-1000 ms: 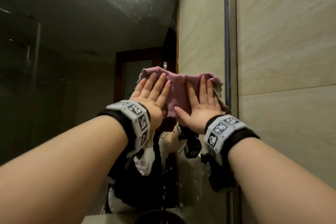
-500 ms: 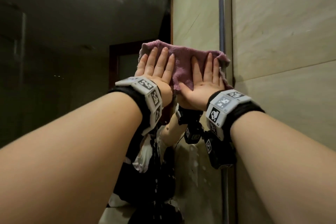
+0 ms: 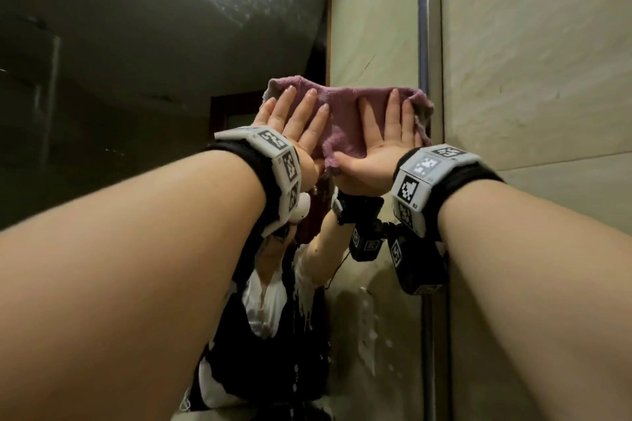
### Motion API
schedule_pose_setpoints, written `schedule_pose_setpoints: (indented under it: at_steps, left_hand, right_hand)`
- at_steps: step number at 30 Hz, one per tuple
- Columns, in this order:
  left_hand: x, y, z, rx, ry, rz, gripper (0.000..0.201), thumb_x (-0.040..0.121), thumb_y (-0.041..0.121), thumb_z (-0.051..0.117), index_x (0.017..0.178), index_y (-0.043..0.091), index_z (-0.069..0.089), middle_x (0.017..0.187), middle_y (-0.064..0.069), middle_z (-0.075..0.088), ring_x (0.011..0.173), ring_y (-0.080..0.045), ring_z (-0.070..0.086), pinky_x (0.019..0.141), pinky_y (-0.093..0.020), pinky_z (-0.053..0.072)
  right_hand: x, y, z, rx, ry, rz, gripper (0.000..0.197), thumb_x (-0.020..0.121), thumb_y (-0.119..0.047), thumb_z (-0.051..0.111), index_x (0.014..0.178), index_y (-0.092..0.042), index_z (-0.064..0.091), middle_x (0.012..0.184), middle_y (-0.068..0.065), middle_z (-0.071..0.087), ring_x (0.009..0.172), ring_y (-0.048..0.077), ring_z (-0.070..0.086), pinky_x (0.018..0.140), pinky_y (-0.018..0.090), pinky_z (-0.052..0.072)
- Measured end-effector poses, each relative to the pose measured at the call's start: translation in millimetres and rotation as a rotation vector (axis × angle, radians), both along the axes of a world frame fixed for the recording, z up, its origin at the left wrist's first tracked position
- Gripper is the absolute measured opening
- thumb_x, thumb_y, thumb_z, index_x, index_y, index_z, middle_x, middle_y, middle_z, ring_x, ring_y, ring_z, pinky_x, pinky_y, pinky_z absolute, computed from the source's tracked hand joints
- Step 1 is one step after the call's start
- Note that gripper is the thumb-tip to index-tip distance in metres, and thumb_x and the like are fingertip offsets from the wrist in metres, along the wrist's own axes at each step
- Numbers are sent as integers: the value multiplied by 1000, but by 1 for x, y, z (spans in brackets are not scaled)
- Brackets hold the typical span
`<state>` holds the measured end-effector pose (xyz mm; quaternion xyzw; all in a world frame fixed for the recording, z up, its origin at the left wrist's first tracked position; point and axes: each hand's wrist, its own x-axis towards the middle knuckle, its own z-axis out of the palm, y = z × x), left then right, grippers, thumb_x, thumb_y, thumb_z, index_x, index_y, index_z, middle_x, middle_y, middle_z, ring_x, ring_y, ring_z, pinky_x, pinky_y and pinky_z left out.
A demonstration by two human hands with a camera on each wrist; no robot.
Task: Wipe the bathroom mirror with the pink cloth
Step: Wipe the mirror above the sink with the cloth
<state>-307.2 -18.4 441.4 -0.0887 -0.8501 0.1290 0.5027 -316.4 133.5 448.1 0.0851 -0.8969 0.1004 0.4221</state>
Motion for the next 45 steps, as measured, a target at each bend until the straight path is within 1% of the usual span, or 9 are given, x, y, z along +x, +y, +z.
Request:
schedule_pose_setpoints:
  at_steps: [6, 9, 15, 18, 23, 29, 36, 43, 45]
  left_hand:
    - [2, 8, 0, 60, -6, 62, 69, 96, 53, 17, 149, 21, -12, 158, -2, -19, 145, -27, -20, 115, -38, -16]
    - [5, 12, -9, 70, -56, 100, 69, 96, 53, 16, 148, 21, -16, 156, -2, -25, 143, -27, -25, 114, -39, -19]
    - [17, 0, -62, 20, -201, 98, 71, 96, 52, 18, 144, 25, -26, 152, 0, -34, 140, -23, -32, 107, -36, -27]
    - [17, -3, -66, 12, -232, 116, 71, 96, 51, 19, 144, 26, -27, 152, 1, -35, 140, -22, -33, 103, -35, -29]
    - [19, 1, -59, 17, -220, 130, 70, 96, 51, 18, 146, 24, -23, 154, -2, -32, 141, -25, -30, 109, -36, -25]
    - [20, 3, -80, 46, -248, 138, 73, 96, 52, 19, 145, 22, -25, 153, -2, -34, 141, -26, -30, 107, -37, -25]
    - [18, -1, -91, 54, -177, 51, 75, 95, 52, 23, 148, 20, -18, 156, -4, -25, 144, -28, -23, 111, -38, -21]
    - [17, -6, -129, 52, -284, 117, 74, 95, 54, 19, 146, 21, -24, 154, -4, -31, 142, -28, -28, 109, -39, -24]
    - [14, -22, -128, -19, -242, 82, 75, 94, 52, 23, 147, 20, -18, 157, -7, -22, 144, -31, -20, 111, -38, -22]
  right_hand:
    - [-3, -3, 6, -45, 28, 0, 86, 84, -65, 38, 146, -35, -13, 154, 6, -29, 142, 25, -26, 116, 42, -12]
    - [-3, -5, -13, -81, -10, 5, 83, 86, -65, 34, 145, -36, -17, 152, 5, -33, 141, 24, -28, 116, 42, -13]
    - [4, -4, -81, -44, -168, 7, 83, 88, -64, 28, 143, -34, -25, 147, 9, -41, 138, 26, -35, 114, 43, -15]
    - [7, -3, -74, -6, -179, -26, 86, 86, -65, 31, 143, -33, -24, 148, 10, -41, 138, 27, -34, 114, 43, -15]
    - [5, -9, -56, 6, -96, -8, 89, 85, -64, 36, 146, -30, -20, 150, 11, -35, 140, 29, -31, 114, 43, -15]
    - [1, -12, -97, -53, -102, 9, 84, 88, -62, 32, 145, -31, -21, 151, 12, -35, 139, 29, -31, 114, 43, -14]
    - [5, -7, -94, 7, -64, 32, 88, 85, -64, 37, 147, -30, -17, 152, 13, -30, 141, 31, -26, 115, 45, -10]
    - [10, -12, -145, 19, -142, 45, 87, 86, -63, 36, 146, -31, -18, 151, 12, -33, 140, 30, -29, 114, 45, -13]
    - [12, -8, -136, 77, -131, 39, 91, 83, -65, 39, 146, -31, -17, 151, 12, -33, 140, 31, -29, 115, 46, -10]
